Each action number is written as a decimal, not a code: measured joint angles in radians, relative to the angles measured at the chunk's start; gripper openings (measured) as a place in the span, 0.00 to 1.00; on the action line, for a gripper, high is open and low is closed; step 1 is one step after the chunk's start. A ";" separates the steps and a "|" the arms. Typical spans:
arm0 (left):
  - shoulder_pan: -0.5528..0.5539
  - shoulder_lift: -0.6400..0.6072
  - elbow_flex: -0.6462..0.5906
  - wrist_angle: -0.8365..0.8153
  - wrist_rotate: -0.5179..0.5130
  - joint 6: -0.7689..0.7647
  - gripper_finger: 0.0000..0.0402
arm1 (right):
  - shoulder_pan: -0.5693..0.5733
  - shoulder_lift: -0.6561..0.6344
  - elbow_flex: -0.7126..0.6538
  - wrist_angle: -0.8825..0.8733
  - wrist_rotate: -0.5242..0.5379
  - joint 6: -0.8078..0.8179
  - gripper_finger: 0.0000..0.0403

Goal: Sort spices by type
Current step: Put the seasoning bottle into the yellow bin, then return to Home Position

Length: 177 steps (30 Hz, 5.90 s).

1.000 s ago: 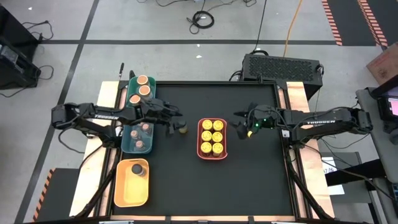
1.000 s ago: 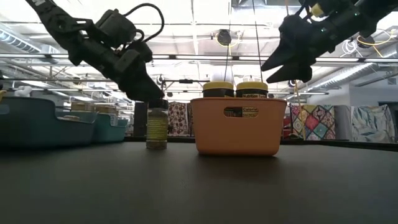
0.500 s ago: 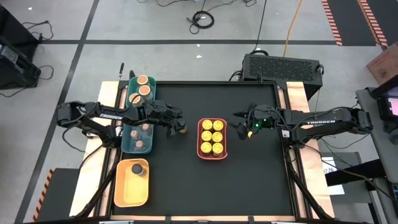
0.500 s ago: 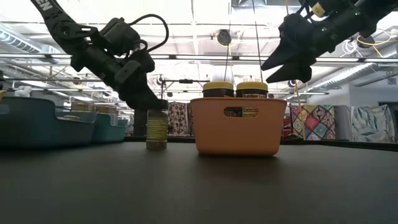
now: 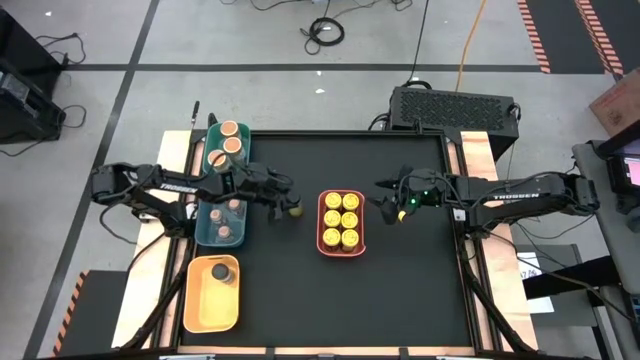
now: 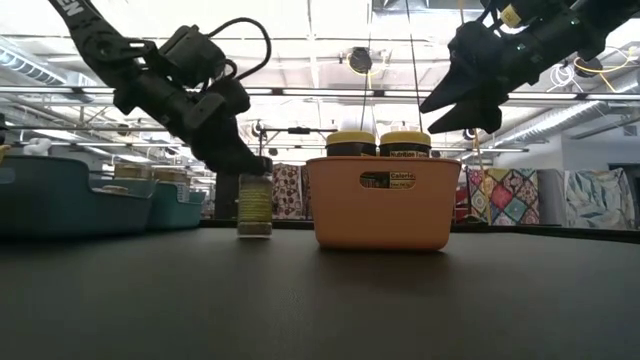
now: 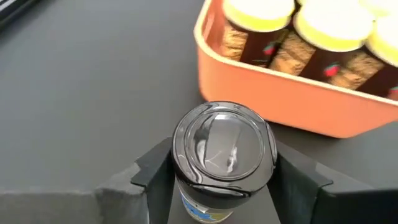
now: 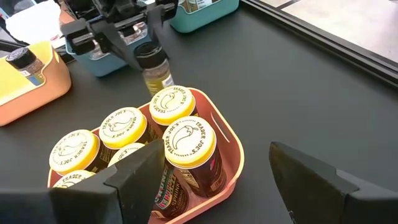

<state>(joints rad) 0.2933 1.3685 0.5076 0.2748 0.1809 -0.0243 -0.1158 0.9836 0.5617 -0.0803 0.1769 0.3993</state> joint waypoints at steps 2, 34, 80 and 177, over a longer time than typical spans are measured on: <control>-0.010 -0.005 0.000 0.004 0.016 0.000 0.51 | 0.000 0.000 0.000 -0.001 0.000 0.000 0.70; -0.556 -0.706 0.000 -0.461 0.282 -0.337 0.52 | 0.015 0.071 0.001 0.071 0.005 0.193 0.70; -1.239 -0.392 -0.027 -0.629 -0.416 -0.370 0.52 | 0.203 0.190 0.001 0.532 0.040 0.328 0.70; -0.268 -1.123 -0.260 -0.272 -0.382 -0.045 0.65 | 0.065 -0.230 -0.235 0.278 -0.027 -0.259 0.03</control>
<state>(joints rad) 0.0250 0.2455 0.2477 0.0028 -0.2012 -0.0694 -0.0513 0.7533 0.3270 0.1982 0.1501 0.1405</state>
